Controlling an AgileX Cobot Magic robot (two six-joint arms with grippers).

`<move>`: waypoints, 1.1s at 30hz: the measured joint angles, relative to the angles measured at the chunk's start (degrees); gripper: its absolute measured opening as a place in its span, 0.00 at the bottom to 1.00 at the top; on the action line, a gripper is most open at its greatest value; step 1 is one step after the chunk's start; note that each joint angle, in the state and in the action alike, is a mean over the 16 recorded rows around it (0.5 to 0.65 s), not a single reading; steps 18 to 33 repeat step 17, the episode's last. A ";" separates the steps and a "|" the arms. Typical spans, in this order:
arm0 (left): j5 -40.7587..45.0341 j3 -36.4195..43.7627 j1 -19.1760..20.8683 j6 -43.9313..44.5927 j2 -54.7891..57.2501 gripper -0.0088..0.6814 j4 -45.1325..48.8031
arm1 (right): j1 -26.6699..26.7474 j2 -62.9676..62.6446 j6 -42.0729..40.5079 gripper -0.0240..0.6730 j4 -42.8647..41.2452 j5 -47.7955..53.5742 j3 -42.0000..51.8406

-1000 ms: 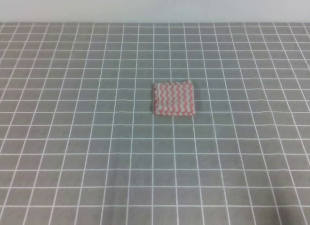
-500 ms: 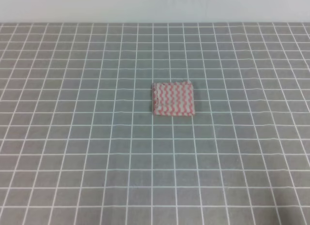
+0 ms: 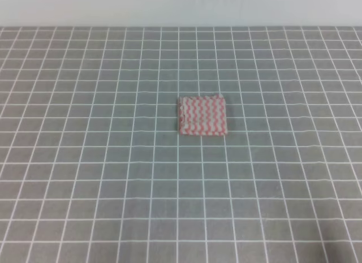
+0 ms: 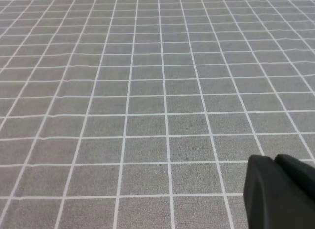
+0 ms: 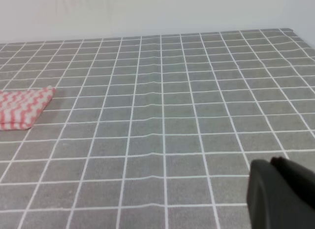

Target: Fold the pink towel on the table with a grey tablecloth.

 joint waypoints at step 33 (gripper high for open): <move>0.31 -0.47 0.01 0.00 0.20 0.01 0.13 | 0.00 0.03 -0.01 0.01 0.01 -0.08 -0.10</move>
